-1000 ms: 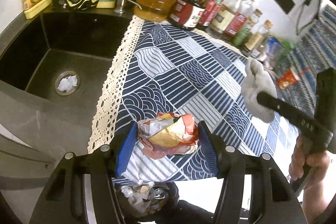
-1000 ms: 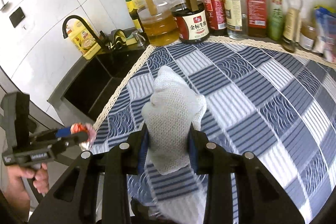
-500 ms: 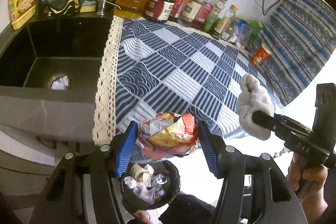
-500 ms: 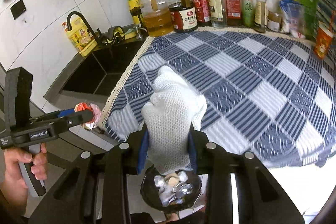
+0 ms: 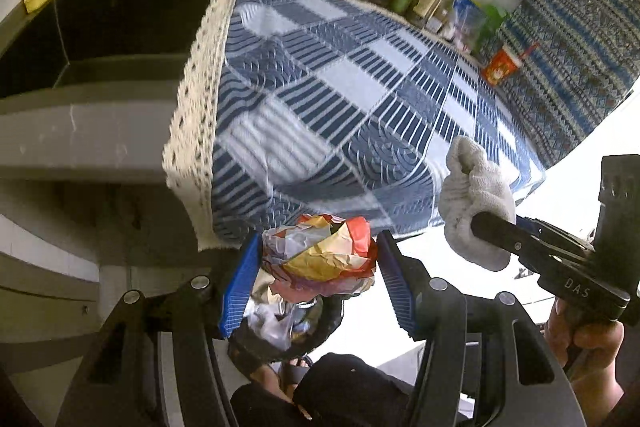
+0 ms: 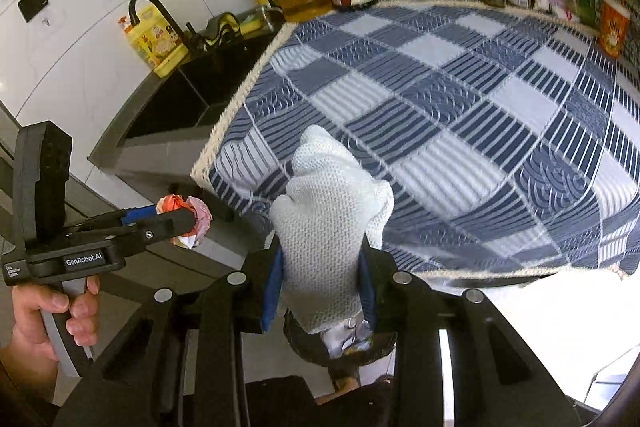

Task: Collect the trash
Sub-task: 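Carry the wrapper and tissue ball down over the black trash bin, then open the left tool and right tool to drop wrapper and tissue into the bin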

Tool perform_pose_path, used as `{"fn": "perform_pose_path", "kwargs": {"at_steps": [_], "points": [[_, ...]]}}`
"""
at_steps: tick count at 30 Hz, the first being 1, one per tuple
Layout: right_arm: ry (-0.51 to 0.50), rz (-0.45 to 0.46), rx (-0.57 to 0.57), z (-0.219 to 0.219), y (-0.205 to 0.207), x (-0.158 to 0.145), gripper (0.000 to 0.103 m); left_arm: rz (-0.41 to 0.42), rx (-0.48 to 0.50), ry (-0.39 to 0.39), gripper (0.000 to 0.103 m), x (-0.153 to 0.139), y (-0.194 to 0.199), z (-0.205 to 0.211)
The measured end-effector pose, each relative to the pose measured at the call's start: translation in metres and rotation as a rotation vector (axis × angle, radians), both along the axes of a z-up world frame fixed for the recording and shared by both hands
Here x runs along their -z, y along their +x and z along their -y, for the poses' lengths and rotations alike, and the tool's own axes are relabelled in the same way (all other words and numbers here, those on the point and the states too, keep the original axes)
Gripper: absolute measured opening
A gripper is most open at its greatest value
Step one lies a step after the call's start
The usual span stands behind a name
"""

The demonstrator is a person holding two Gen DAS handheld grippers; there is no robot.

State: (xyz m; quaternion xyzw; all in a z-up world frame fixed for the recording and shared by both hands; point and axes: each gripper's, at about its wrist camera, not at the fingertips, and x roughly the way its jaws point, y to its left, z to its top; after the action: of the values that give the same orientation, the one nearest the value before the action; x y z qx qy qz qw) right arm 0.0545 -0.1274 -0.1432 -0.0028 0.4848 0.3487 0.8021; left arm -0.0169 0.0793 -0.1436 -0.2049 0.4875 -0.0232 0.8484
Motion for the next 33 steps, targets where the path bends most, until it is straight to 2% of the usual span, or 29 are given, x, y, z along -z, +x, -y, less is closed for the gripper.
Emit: {"fn": "perform_pose_path", "kwargs": {"at_steps": [8, 18, 23, 26, 33], "points": [[0.001, -0.118, -0.013, 0.005, -0.011, 0.047, 0.034, -0.108, 0.015, -0.015, 0.057, 0.039, 0.001, 0.010], [-0.057, -0.310, -0.063, 0.011, -0.013, 0.120, 0.034, -0.282, 0.034, -0.019, 0.057, 0.098, -0.003, 0.032], [-0.069, -0.363, -0.096, 0.004, -0.007, 0.150, 0.035, -0.356, 0.017, -0.022, 0.057, 0.131, -0.003, 0.032], [-0.113, -0.356, -0.122, -0.004, -0.008, 0.169, 0.035, -0.401, -0.004, -0.019, 0.057, 0.153, 0.000, 0.030], [-0.132, -0.386, -0.152, -0.016, 0.002, 0.203, 0.035, -0.483, -0.037, -0.049, 0.057, 0.205, 0.003, 0.020]]}}
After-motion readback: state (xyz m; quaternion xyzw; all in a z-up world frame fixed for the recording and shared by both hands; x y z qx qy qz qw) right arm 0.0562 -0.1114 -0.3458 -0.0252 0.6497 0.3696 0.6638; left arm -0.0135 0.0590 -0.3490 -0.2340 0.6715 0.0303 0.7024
